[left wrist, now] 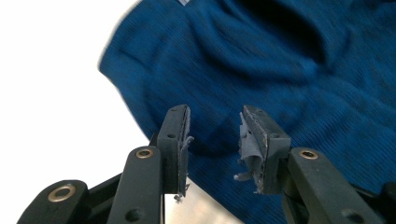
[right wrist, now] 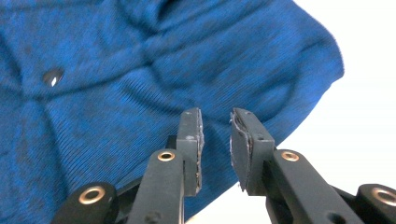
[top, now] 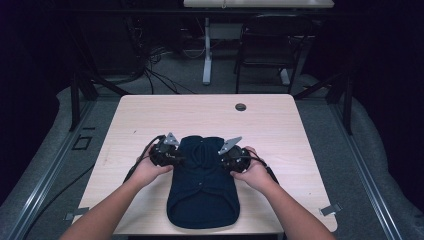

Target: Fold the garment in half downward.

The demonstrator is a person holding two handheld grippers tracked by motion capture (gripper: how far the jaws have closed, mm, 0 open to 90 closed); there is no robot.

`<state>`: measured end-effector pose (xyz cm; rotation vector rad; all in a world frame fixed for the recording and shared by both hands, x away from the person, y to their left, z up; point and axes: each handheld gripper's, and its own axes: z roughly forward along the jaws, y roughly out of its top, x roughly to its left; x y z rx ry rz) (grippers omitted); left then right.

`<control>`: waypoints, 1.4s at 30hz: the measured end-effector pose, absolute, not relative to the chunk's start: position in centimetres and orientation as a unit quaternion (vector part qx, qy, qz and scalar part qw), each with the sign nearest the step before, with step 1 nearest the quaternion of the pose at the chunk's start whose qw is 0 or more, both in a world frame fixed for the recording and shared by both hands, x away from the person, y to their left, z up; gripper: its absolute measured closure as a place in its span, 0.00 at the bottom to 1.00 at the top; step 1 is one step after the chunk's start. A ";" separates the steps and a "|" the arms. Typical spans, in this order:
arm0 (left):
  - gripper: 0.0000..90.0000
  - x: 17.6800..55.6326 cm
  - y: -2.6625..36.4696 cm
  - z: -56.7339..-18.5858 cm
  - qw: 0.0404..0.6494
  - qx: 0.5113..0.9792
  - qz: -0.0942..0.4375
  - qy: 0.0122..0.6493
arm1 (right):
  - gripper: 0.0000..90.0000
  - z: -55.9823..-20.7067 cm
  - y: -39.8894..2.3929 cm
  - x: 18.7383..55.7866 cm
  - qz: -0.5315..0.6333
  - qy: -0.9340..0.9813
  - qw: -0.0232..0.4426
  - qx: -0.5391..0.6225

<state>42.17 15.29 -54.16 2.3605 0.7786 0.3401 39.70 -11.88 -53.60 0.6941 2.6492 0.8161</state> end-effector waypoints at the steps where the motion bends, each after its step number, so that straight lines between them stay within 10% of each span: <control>1: 0.69 42.6 15.3 -53.8 0.312 0.894 0.129 0.295 | 0.81 -53.2 -11.9 40.1 0.282 0.918 0.145 0.240; 27: 0.77 49.5 14.2 -54.2 0.273 0.894 0.159 0.318 | 0.80 -53.3 -8.1 48.8 0.207 0.932 0.198 0.221; 42: 0.61 49.8 13.2 -55.6 0.251 0.904 0.164 0.305 | 0.68 -54.6 -8.0 49.8 0.162 0.944 0.183 0.223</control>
